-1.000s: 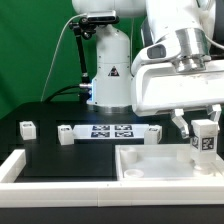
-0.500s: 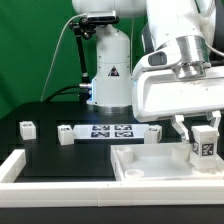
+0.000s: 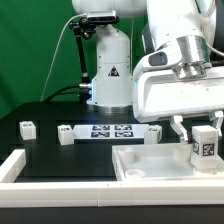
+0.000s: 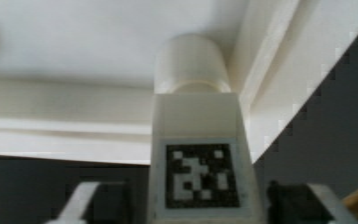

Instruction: Assemble one leg

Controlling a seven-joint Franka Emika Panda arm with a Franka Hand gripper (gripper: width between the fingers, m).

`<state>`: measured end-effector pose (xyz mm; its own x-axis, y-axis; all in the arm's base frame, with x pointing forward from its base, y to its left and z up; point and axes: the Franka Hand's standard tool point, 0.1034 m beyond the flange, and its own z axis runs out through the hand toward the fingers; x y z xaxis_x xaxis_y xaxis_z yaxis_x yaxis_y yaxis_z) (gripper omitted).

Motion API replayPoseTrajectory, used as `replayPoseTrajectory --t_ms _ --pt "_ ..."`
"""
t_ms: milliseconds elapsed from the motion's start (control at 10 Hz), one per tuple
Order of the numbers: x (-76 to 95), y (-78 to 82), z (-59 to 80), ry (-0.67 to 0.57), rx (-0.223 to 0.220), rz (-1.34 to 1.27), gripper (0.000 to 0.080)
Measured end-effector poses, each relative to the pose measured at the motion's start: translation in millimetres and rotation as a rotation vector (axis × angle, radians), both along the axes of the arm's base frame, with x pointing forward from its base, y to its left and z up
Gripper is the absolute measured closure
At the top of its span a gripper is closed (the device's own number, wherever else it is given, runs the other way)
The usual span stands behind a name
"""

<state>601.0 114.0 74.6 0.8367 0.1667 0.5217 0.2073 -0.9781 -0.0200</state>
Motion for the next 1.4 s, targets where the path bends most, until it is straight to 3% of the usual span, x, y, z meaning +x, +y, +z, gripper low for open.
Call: replayPoseTrajectory --t_ms 100,200,300,800,900,1200,1400 --pt "0.0 -0.1 0.0 0.000 0.000 0.000 0.0264" --pt "0.0 -0.1 0.0 0.000 0.000 0.000 0.0264" --pt "0.0 -0.1 0.0 0.000 0.000 0.000 0.0168" --pt "0.3 -0.7 1.5 0.006 0.000 0.000 0.0150" --pt "3.2 -1.8 10.8 0.007 0.000 0.001 0.0150" --pt "14.9 -4.3 24.0 0.070 0.011 0.008 0.0150" --pt "15.4 1.8 21.6 0.224 0.034 0.025 0.0150"
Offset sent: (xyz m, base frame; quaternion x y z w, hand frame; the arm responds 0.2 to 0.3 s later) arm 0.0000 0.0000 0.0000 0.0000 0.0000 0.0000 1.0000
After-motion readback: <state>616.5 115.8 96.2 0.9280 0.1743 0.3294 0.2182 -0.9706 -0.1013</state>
